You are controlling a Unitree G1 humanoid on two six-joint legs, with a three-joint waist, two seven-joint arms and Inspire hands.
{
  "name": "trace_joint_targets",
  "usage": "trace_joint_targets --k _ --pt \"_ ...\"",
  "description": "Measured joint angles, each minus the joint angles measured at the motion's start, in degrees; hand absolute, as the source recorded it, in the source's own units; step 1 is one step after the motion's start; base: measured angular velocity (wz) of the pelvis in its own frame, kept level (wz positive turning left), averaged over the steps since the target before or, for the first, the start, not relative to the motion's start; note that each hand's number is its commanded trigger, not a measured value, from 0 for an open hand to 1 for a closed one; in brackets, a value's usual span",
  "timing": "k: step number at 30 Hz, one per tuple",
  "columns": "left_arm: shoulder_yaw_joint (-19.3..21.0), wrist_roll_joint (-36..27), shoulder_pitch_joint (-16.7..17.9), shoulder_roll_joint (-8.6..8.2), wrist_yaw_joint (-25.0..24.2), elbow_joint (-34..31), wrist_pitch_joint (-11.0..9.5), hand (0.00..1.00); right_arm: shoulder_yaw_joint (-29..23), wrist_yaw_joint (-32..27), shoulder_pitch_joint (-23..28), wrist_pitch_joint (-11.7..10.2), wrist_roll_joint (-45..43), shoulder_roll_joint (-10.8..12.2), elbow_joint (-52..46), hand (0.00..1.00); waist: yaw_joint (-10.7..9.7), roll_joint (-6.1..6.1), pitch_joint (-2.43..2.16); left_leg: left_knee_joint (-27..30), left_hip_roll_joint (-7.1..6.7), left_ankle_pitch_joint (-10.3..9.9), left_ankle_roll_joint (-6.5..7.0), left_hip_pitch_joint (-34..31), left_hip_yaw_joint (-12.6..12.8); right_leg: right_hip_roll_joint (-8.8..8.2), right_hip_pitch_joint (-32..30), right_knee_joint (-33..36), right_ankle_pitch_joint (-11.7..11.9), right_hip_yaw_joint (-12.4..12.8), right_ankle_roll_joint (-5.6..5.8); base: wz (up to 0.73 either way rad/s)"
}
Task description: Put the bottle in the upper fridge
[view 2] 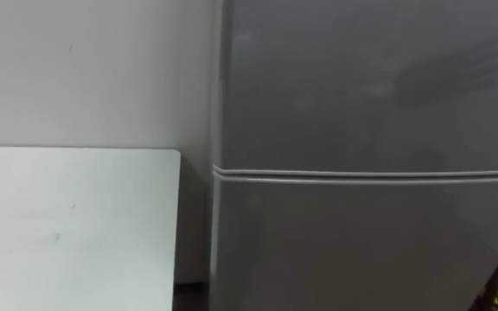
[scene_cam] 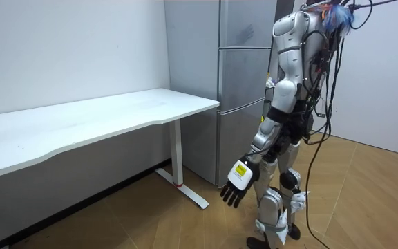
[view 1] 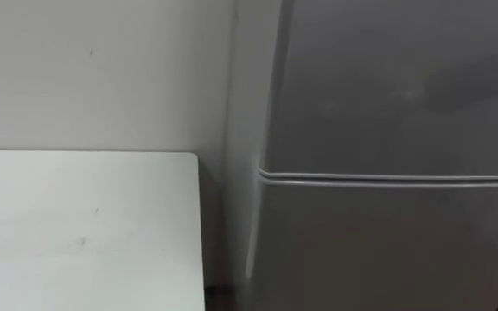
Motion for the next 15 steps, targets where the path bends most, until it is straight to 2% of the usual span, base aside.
trace_joint_targets --k 6,11,13,15 --pt "0.06 -0.23 -0.12 -0.11 1.37 -0.14 0.23 0.00 -0.58 -1.83 3.89 0.03 5.82 0.16 3.93 0.00 -0.45 1.27 -0.23 -0.03 0.00 0.00 -0.02 0.08 0.03 0.03 0.17 -0.02 0.00 0.07 0.00 0.02" --pt "0.05 -0.20 0.03 -0.30 1.86 -0.55 0.52 0.00 -0.61 -3.42 8.32 0.18 8.13 3.47 8.46 0.00 -0.45 1.53 -0.08 -0.10 0.00 -0.01 -0.03 -0.05 -0.02 -0.02 0.23 0.04 0.00 -0.14 0.00 0.01" --pt "-0.12 -1.23 -0.37 -1.11 3.05 -0.56 0.57 0.00 -0.35 -4.34 9.93 0.14 8.18 5.57 11.08 0.00 -0.46 1.95 0.13 0.03 -0.02 -0.06 0.05 -0.13 -0.04 -0.10 0.14 0.15 0.00 0.06 0.00 0.00" --pt "-1.39 -2.36 -0.86 -1.54 3.57 -0.58 0.61 0.00 1.03 -4.84 12.17 0.17 10.22 6.12 13.59 0.00 -0.26 2.27 0.15 0.14 0.03 -0.10 0.11 -0.29 -0.15 -0.20 0.03 0.14 -0.04 -0.07 0.05 0.00"
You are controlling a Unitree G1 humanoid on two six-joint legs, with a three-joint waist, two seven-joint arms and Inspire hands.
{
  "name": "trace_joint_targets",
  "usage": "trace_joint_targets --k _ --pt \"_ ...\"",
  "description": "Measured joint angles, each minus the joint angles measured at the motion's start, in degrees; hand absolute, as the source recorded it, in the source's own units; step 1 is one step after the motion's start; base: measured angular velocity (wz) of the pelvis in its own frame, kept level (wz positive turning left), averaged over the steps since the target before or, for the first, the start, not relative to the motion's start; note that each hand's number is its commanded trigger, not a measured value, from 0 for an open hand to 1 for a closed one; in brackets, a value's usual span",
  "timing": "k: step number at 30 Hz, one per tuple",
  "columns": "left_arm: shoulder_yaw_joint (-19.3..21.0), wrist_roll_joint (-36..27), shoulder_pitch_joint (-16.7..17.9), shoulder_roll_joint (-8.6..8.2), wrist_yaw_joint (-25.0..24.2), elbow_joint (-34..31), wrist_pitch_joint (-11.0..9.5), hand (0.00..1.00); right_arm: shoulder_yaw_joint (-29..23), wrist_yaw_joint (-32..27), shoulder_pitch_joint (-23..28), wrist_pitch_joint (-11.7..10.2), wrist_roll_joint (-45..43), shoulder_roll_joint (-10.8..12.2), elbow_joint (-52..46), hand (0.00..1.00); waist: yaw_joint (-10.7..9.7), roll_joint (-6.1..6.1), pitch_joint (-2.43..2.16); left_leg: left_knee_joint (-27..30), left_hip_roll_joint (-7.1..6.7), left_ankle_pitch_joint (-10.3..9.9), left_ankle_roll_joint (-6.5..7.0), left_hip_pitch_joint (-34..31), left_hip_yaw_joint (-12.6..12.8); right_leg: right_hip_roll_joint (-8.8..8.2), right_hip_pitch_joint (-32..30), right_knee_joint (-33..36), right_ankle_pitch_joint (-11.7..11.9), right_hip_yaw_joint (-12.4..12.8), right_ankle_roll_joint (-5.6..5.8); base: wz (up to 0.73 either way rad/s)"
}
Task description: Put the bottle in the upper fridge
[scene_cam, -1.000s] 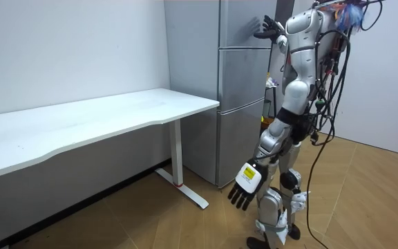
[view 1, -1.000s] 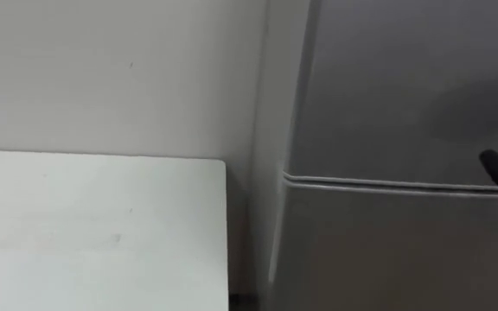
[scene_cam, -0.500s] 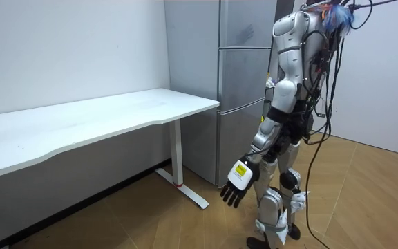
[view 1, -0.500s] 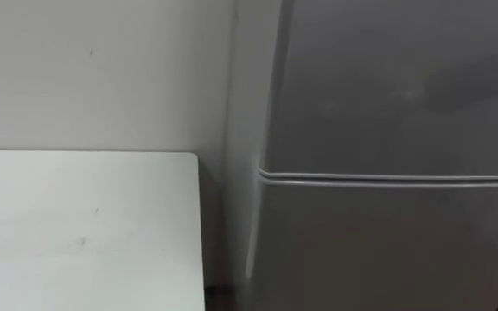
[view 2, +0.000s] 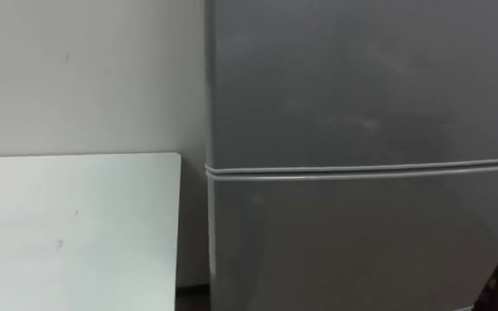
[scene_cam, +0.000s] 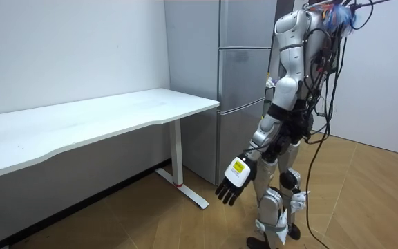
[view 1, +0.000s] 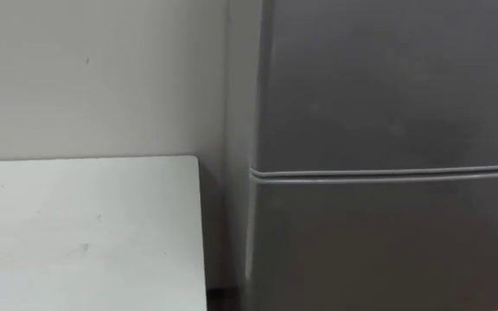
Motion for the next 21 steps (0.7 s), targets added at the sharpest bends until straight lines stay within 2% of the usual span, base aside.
trace_joint_targets --k 1,6,11,12,17,21 --pt "-1.05 -0.15 -0.04 -0.12 0.02 -0.07 0.00 0.00 1.34 -0.07 1.46 0.05 1.69 1.11 0.59 0.00 0.25 0.42 0.00 0.06 -0.05 0.00 0.00 0.04 0.13 0.00 0.02 -0.03 -0.02 0.17 0.03 -0.04" --pt "-1.61 -1.69 -0.83 -0.24 0.04 -0.08 -0.17 0.00 5.19 0.02 3.70 0.27 3.36 6.03 11.09 0.00 0.12 0.92 -0.13 -0.06 -0.29 0.08 -0.09 0.26 0.24 0.13 0.11 -0.29 -0.09 0.49 0.01 -0.01" --pt "-2.54 -4.53 -1.28 -0.30 -0.10 0.14 -0.25 0.00 10.01 1.39 3.76 0.63 1.35 6.57 25.31 0.00 0.35 1.17 -0.32 -0.07 -0.48 0.08 -0.07 0.47 0.13 0.03 0.29 -0.33 -0.28 0.60 0.20 0.00" --pt "-2.57 -4.50 -1.30 -0.44 -0.09 0.21 -0.45 0.00 11.92 2.31 3.98 0.64 -0.51 6.70 29.01 0.00 0.95 1.19 -0.29 -0.21 -0.52 0.08 -0.07 0.79 0.13 0.00 0.37 -0.34 -0.35 0.63 0.21 0.00" --pt "-3.58 -5.34 -1.56 -0.78 -0.28 1.22 -0.83 0.00 16.65 8.60 4.07 1.34 -2.62 8.19 40.08 0.00 1.67 1.77 -0.25 -0.40 -0.77 -0.01 0.03 1.16 0.15 -0.25 0.38 -0.36 -0.72 0.67 0.40 0.00" --pt "-3.90 -5.50 -1.54 -0.81 -0.45 1.42 -1.50 0.00 21.13 14.66 3.81 1.48 -6.66 8.24 48.01 0.00 2.44 2.21 -0.08 -0.41 -0.92 -0.11 0.18 1.17 -0.03 -0.39 0.53 -0.34 -0.83 0.59 0.58 0.00"
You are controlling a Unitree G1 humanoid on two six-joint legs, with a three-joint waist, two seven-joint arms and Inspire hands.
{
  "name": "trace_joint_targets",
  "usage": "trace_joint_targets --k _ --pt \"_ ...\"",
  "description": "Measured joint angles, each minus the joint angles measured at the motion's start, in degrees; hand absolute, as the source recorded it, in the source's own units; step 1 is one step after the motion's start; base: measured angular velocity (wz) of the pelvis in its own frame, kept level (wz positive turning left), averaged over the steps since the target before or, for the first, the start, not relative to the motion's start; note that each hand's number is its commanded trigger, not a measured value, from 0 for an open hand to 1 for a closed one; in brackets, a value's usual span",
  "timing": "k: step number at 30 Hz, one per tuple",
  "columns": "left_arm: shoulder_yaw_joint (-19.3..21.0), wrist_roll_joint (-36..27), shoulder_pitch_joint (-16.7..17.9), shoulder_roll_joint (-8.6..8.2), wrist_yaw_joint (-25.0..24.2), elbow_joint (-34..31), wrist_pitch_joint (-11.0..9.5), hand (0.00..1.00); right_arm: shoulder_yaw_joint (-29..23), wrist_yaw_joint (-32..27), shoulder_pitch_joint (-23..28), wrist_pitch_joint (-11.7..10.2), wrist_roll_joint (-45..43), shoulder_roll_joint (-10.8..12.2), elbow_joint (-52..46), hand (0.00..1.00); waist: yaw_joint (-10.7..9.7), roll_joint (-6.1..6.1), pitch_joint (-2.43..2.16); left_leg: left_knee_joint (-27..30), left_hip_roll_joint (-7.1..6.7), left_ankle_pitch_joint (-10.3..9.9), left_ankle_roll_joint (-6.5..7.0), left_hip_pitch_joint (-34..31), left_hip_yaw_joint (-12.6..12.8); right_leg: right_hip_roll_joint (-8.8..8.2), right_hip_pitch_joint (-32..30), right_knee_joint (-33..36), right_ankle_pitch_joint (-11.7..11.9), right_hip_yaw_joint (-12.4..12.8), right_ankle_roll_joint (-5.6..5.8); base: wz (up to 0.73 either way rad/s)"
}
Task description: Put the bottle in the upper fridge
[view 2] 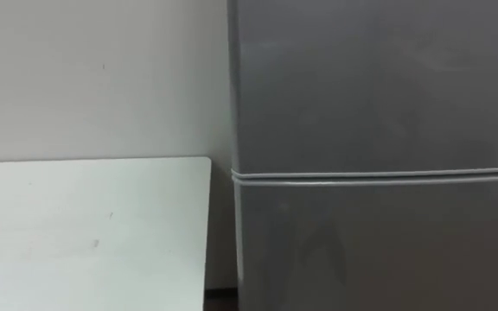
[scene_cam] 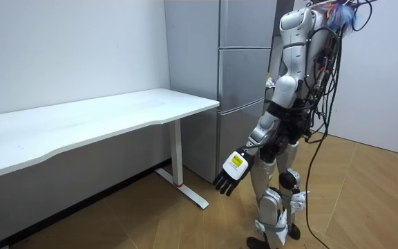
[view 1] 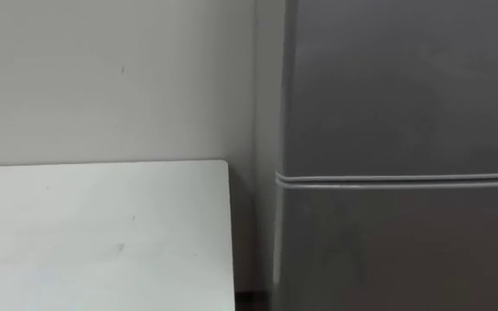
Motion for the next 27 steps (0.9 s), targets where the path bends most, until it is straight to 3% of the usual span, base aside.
trace_joint_targets --k 7,18,24,27 --pt "-1.08 0.27 -0.62 -0.09 -0.11 0.32 -0.03 0.00 3.18 4.17 -0.68 0.15 -1.01 0.03 1.67 0.00 1.28 -0.02 0.08 -0.02 -0.13 0.00 0.00 -0.97 -0.97 -0.02 -0.21 -0.75 0.01 -1.16 0.02 0.08" --pt "-2.02 0.42 -0.71 -0.54 0.48 0.22 -0.11 0.00 4.16 6.49 -1.57 0.17 -1.01 0.26 1.66 0.00 1.32 -0.79 0.28 -0.04 -0.25 -0.01 0.00 -1.08 -1.97 -0.16 0.08 -0.76 0.01 -2.42 0.03 0.03" --pt "-1.99 0.42 -0.86 -0.54 0.71 0.22 -1.31 0.00 4.15 6.61 -1.49 0.14 -0.49 0.26 1.67 0.00 1.32 -0.82 0.24 0.09 -0.38 0.00 0.02 -1.09 -2.24 -0.25 0.21 -0.75 -0.01 -2.40 0.05 0.00" --pt "-1.99 0.41 -0.80 -0.54 0.71 0.22 -1.66 0.00 4.15 6.94 -1.50 0.00 -0.46 0.28 1.67 0.00 1.37 -0.86 -0.03 0.13 -0.39 0.00 0.02 -1.07 -2.24 -0.25 0.21 -0.74 -0.01 -2.52 0.05 0.00"
